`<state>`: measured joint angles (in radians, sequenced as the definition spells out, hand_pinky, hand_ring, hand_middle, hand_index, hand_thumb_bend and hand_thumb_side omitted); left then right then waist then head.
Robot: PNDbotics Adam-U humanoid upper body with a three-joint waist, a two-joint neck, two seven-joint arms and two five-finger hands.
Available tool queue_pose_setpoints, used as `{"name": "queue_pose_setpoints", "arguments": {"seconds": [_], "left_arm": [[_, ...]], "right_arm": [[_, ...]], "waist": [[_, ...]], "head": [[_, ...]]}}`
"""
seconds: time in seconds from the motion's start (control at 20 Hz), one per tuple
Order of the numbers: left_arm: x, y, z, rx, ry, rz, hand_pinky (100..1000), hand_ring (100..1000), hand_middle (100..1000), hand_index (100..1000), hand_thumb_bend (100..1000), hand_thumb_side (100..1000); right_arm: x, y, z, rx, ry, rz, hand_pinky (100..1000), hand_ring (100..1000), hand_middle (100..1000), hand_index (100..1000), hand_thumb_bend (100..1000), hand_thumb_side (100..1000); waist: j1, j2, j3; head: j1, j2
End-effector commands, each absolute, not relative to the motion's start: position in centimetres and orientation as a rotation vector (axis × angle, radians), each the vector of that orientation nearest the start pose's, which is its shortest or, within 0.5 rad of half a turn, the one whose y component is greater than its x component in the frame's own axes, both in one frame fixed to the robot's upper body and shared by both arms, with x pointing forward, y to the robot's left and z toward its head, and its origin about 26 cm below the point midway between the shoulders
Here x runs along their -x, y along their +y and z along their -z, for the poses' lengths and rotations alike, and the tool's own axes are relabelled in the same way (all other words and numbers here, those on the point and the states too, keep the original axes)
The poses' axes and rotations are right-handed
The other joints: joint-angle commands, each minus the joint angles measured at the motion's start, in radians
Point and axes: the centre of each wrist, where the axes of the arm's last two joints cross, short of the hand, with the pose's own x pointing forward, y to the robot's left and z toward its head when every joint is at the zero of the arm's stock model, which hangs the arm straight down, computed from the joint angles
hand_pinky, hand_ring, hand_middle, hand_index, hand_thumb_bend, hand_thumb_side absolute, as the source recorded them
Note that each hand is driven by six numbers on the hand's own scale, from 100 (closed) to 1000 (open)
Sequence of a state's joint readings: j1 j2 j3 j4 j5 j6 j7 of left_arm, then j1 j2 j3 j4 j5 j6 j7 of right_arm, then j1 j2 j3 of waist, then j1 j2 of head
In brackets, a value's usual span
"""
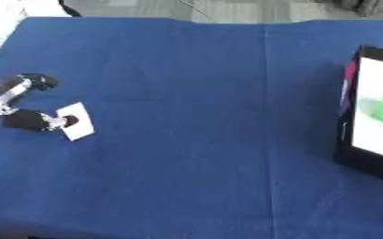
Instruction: Pick up the objects with one hand, pass them to the other hand, and then place them into the box on the other side of the table.
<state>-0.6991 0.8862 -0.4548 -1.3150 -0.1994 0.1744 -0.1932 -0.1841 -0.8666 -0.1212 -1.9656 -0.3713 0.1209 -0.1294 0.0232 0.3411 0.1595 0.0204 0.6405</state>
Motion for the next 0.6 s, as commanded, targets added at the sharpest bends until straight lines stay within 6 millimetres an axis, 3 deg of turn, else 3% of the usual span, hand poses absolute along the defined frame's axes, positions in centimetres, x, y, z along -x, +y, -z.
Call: {"name": "queue_pose_setpoints", "arguments": {"seconds": [0.05, 0.4, 0.6], "left_arm": [[-40.8, 35.6, -21.8, -0.817, -1.330, 1.192, 944, 891, 819, 875, 606, 393], [-42.9, 36.9, -21.2, -0.834, -1.167, 1.251, 943, 911, 826, 879, 582, 244], [-44.0, 37.6, -20.8, -0.817, -1.098, 1.254, 941, 911, 822, 882, 576, 247]], "right_arm": [[-27.8, -36.5, -25.9, 0.445, -2.031, -0.427, 1000, 1000, 1000, 1000, 100, 632], [-27.9, -36.4, -25.9, 0.443, -2.026, -0.436, 1000, 1000, 1000, 1000, 100, 638], [-27.9, -36.5, -25.7, 0.446, -2.017, -0.432, 1000, 1000, 1000, 1000, 100, 642]], "waist": [[0.000, -0.025, -0.001], [0.001, -0.025, -0.004], [0.001, -0.025, -0.005]], "head": [[0.001, 0.004], [0.000, 0.002], [-0.001, 0.002]]}}
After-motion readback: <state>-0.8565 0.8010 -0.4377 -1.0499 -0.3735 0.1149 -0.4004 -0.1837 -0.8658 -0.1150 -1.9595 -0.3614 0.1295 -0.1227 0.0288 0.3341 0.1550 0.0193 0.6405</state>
